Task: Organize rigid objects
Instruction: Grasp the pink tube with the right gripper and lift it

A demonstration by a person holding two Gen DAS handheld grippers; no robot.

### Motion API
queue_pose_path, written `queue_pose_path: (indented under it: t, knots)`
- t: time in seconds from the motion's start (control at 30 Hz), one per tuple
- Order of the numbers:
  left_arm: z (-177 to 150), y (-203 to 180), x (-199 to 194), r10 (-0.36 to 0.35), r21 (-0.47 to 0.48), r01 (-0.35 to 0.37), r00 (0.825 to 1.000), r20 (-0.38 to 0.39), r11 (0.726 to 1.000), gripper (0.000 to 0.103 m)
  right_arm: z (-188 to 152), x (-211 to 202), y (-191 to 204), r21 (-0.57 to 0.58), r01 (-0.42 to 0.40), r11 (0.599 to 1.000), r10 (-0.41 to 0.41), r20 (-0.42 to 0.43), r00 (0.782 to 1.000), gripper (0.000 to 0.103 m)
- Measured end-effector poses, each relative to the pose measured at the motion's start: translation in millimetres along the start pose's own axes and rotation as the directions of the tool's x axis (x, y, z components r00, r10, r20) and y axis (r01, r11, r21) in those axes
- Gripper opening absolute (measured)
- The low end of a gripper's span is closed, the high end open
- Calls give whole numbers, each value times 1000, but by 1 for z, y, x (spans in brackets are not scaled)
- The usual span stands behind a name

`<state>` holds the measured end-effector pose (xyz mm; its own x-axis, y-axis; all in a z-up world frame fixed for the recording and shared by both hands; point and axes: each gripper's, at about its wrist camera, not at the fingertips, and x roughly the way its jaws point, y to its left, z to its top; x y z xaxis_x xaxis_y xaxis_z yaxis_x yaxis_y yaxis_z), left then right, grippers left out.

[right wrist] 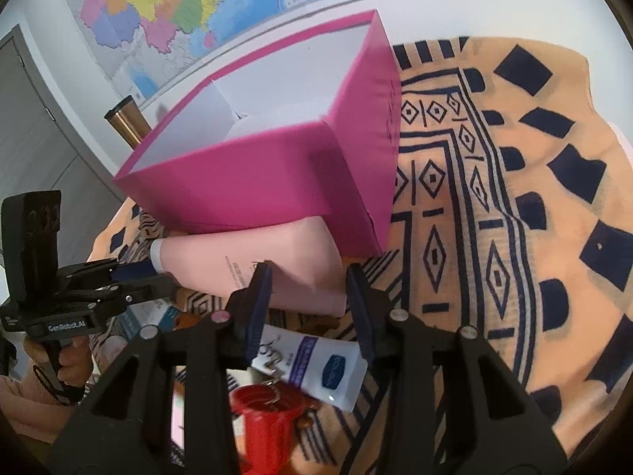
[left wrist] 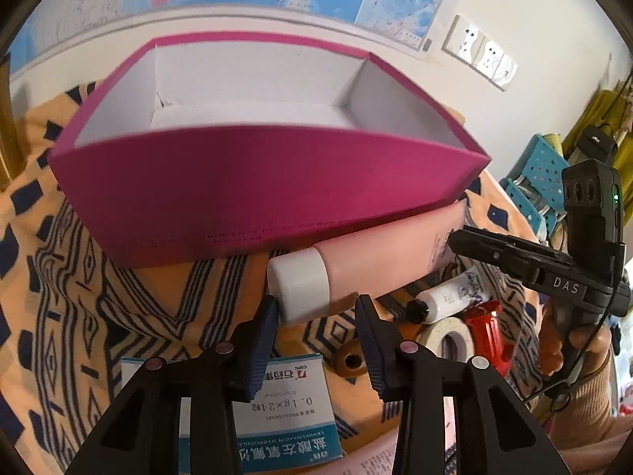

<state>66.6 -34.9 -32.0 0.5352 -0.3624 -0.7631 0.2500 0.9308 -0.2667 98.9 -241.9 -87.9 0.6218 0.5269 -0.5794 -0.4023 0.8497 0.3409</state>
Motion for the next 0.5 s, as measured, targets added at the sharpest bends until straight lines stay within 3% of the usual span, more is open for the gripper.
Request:
queue_pose_path:
  t: [0.5]
  knots:
    - [21,-15,-57,-35,66,27,992,121,997,40,20,-58,27,-65,-10,998,17,108,994,42]
